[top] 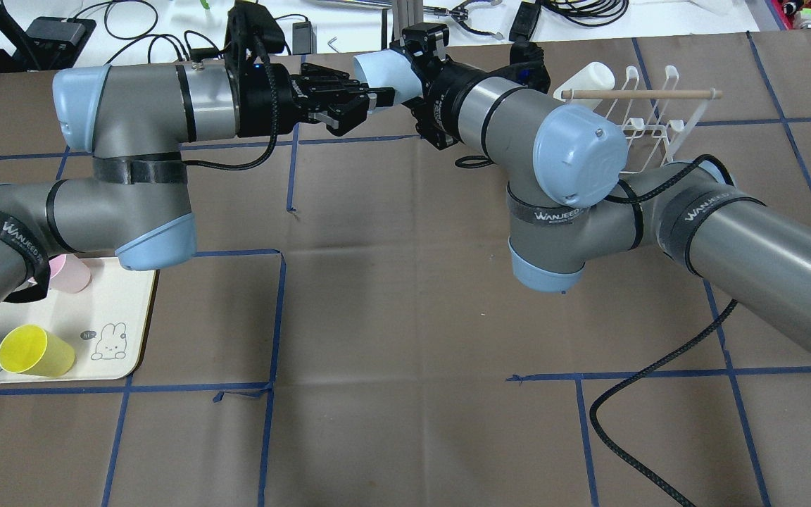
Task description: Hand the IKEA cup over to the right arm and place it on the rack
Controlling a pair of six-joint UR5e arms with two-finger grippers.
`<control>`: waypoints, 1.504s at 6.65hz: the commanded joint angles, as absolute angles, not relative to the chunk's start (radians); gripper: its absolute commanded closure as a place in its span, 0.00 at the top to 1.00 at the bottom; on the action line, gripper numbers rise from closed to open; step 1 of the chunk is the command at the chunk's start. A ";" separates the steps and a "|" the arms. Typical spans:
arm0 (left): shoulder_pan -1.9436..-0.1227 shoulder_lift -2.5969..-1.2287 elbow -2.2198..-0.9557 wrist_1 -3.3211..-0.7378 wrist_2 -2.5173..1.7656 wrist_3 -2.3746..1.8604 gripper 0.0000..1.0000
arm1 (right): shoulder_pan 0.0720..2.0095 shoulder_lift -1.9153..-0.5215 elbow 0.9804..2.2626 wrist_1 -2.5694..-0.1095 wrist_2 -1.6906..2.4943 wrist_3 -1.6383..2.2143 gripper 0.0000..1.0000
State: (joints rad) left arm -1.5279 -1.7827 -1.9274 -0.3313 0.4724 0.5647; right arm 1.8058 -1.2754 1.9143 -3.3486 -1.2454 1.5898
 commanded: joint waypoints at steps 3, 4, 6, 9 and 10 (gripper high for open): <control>-1.522 -1.784 -1.921 -0.334 0.472 0.542 0.98 | 1.805 -1.276 1.914 -3.349 -1.241 1.586 0.41; -1.517 -1.776 -1.922 -0.333 0.476 0.529 0.99 | 1.801 -1.272 1.910 -3.349 -1.241 1.548 0.41; -1.409 -1.755 -1.939 -0.301 0.471 0.522 0.99 | 1.764 -1.267 1.913 -3.350 -1.243 1.331 0.29; -1.348 -1.758 -1.924 -0.302 0.559 0.508 0.99 | 1.601 -1.279 1.905 -3.347 -1.243 0.898 0.19; -1.350 -1.755 -1.922 -0.301 0.756 0.505 0.99 | 1.554 -1.281 1.888 -3.350 -1.243 0.685 0.18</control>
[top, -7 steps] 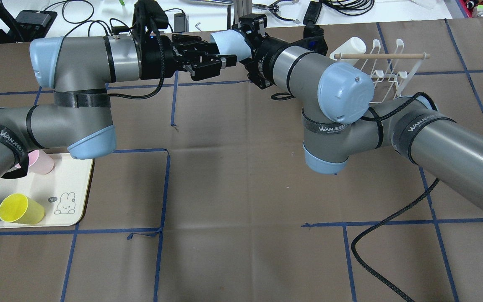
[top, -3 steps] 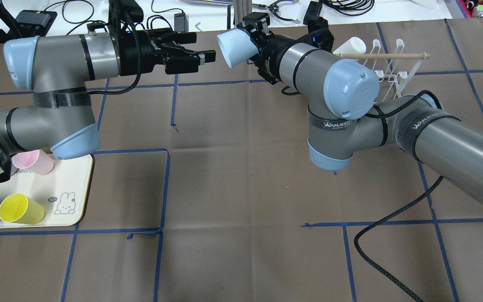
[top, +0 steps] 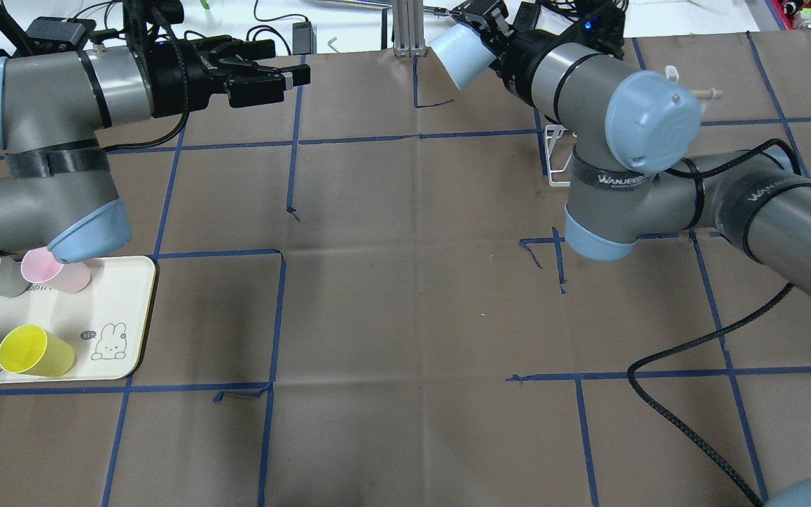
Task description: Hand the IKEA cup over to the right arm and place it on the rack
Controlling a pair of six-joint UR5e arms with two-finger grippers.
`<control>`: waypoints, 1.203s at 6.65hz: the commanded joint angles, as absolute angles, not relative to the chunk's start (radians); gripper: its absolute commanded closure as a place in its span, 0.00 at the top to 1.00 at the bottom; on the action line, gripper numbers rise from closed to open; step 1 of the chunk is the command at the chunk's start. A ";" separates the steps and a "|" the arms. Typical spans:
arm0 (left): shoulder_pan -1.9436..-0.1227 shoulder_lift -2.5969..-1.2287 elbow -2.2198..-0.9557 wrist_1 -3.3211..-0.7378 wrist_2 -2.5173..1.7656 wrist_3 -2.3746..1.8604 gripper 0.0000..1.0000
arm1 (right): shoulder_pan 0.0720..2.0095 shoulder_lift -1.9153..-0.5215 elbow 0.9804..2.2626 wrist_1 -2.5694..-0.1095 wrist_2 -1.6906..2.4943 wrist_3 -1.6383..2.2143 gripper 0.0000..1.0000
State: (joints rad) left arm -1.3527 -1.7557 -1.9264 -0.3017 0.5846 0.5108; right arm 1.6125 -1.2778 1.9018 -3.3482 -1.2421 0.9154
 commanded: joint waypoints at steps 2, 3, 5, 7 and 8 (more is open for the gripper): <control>-1.362 -1.795 -1.866 -0.331 1.084 0.343 0.99 | 1.455 -1.269 1.833 -3.349 -1.243 0.205 0.18; -1.391 -1.796 -1.830 -0.468 1.201 0.286 0.99 | 1.389 -1.263 1.832 -3.347 -1.244 0.026 0.18; -1.506 -1.781 -1.723 -0.826 1.511 0.218 1.00 | 1.277 -1.202 1.812 -3.378 -1.238 -0.064 0.10; -1.555 -1.749 -1.533 -1.314 1.592 0.128 1.00 | 1.197 -1.093 1.795 -3.441 -1.224 -0.200 0.09; -1.554 -1.723 -1.470 -1.509 1.595 0.124 1.00 | 1.184 -1.063 1.799 -3.471 -1.224 -0.207 0.09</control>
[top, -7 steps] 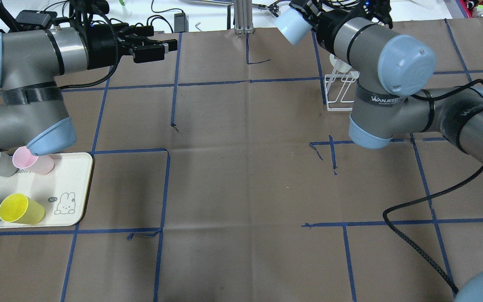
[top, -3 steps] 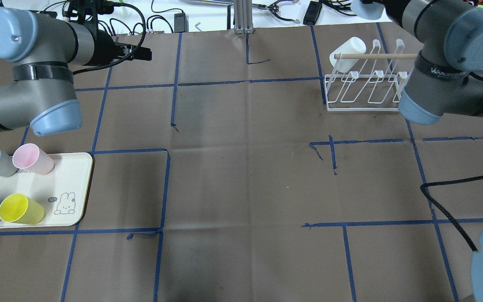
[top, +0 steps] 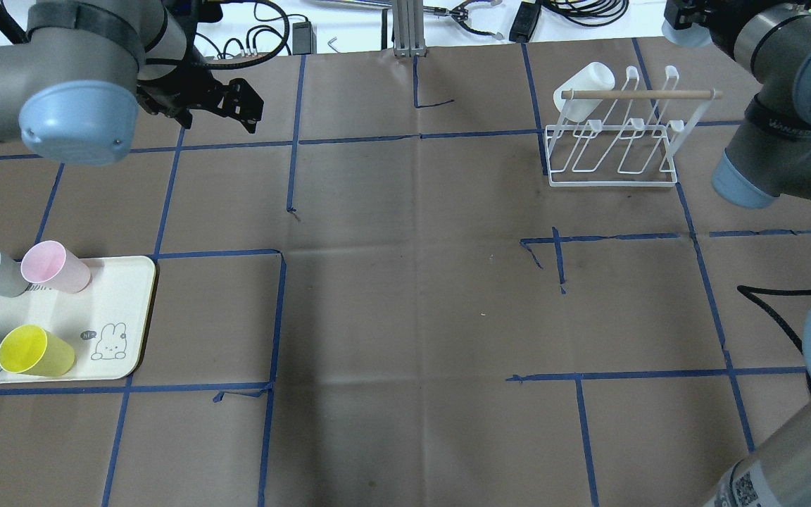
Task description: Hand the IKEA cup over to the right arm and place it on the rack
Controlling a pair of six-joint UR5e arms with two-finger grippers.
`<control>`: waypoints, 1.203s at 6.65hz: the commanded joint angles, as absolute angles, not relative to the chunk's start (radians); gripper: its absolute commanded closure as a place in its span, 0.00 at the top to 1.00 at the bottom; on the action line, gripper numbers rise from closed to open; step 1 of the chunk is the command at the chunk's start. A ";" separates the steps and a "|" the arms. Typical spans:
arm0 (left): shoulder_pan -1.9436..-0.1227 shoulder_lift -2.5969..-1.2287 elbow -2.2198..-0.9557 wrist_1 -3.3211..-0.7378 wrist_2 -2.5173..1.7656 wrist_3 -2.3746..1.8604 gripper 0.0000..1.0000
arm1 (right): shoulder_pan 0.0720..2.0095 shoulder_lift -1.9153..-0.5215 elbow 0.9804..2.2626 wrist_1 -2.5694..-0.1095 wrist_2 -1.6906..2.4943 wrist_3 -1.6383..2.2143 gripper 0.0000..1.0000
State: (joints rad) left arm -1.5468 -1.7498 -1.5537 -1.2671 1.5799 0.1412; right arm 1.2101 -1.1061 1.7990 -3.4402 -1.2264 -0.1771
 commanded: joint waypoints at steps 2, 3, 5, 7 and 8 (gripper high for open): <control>-1.552 -1.649 -1.466 -1.583 1.591 0.124 1.00 | 1.186 -1.036 1.801 -3.507 -1.226 -0.207 0.09; -1.549 -1.638 -1.486 -1.577 1.580 0.123 1.00 | 1.192 -1.017 1.805 -3.552 -1.226 -0.203 0.09; -1.537 -1.635 -1.515 -1.563 1.578 0.117 0.99 | 1.197 -1.003 1.836 -3.573 -1.226 -0.202 0.09; -1.534 -1.620 -1.543 -1.560 1.578 0.095 0.99 | 1.198 -0.991 1.864 -3.585 -1.224 -0.202 0.11; -1.534 -1.611 -1.564 -1.533 1.578 0.094 0.99 | 1.200 -0.983 1.864 -3.585 -1.230 -0.210 0.39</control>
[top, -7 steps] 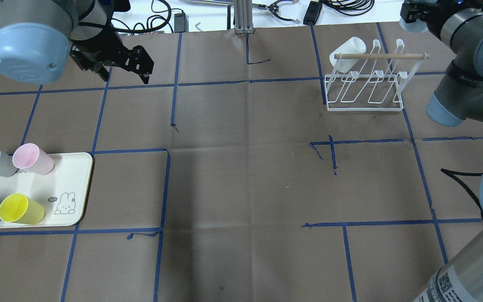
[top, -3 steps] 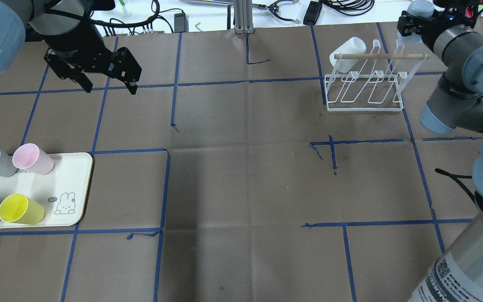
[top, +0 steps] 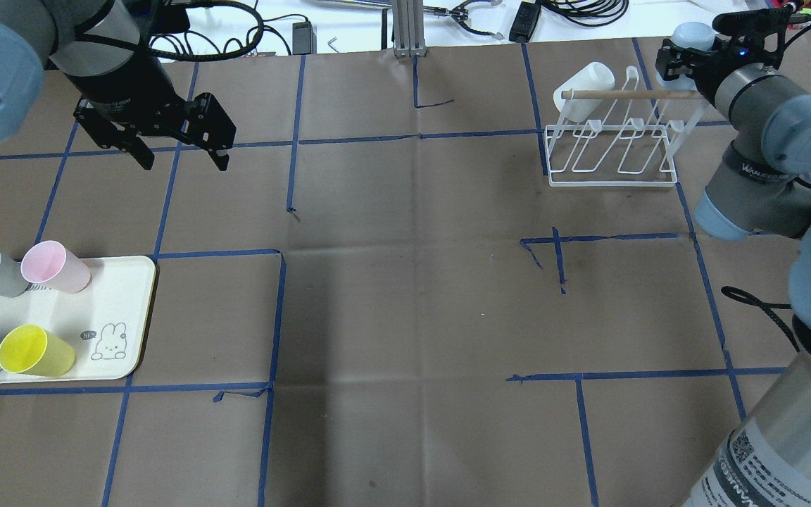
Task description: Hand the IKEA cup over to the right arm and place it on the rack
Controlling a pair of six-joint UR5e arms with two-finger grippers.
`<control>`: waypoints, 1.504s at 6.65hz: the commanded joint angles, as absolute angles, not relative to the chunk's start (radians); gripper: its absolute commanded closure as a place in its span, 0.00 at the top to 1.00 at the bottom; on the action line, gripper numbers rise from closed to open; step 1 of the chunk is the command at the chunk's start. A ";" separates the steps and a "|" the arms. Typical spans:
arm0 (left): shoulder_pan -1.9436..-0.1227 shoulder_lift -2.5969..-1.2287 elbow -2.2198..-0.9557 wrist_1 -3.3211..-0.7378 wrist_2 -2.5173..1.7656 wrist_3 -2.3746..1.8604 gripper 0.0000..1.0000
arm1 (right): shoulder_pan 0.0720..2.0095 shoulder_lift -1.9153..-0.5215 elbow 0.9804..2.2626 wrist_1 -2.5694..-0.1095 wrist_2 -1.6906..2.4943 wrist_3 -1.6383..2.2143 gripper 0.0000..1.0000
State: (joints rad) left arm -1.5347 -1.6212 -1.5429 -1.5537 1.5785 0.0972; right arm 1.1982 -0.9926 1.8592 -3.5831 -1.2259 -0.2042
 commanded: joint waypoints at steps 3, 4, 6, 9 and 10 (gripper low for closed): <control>-1.536 -1.608 -1.569 -1.486 1.577 0.086 0.99 | 1.200 -0.986 1.859 -3.574 -1.230 -0.195 1.00; -1.536 -1.608 -1.566 -1.486 1.577 0.077 0.99 | 1.200 -0.988 1.856 -3.574 -1.230 -0.196 1.00; -1.536 -1.608 -1.566 -1.486 1.578 0.067 0.99 | 1.245 -1.047 1.841 -3.574 -1.227 -0.193 1.00; -1.537 -1.608 -1.566 -1.486 1.578 0.067 0.99 | 1.322 -1.188 1.839 -3.506 -1.140 -0.192 1.00; -1.536 -1.609 -1.566 -1.486 1.578 0.067 0.99 | 1.336 -1.250 1.833 -3.320 -1.147 -0.192 1.00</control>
